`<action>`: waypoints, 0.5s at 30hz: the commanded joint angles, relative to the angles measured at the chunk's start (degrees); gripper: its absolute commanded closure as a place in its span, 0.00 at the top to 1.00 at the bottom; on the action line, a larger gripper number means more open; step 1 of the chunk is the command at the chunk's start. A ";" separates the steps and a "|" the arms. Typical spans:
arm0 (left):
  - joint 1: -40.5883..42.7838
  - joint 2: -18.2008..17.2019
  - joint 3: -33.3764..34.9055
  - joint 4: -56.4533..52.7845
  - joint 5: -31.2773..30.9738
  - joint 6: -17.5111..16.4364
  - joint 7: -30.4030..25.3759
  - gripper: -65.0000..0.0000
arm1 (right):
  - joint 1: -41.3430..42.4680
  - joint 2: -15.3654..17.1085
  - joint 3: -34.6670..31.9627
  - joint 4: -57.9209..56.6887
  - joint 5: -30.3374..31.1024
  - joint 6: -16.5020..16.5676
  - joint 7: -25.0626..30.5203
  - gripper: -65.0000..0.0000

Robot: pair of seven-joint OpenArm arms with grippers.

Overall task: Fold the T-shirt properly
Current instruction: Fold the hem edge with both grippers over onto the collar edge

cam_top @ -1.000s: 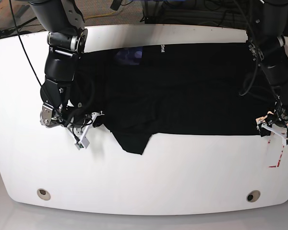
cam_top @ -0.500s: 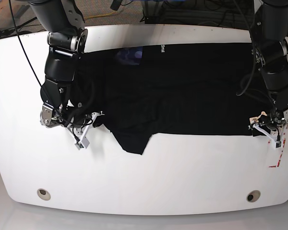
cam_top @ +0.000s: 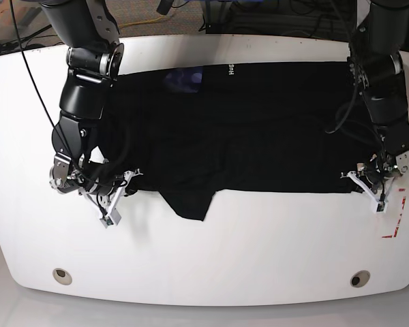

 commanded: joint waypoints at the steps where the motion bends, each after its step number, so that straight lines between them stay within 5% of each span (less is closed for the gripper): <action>1: -1.31 -1.28 -0.32 6.63 -0.71 -0.41 0.27 0.00 | 2.60 2.12 0.13 2.38 1.15 0.10 0.02 0.00; 15: 6.95 2.15 -0.67 39.42 -0.80 -6.39 15.21 0.00 | 1.90 4.41 0.31 20.05 1.23 0.10 -11.85 0.00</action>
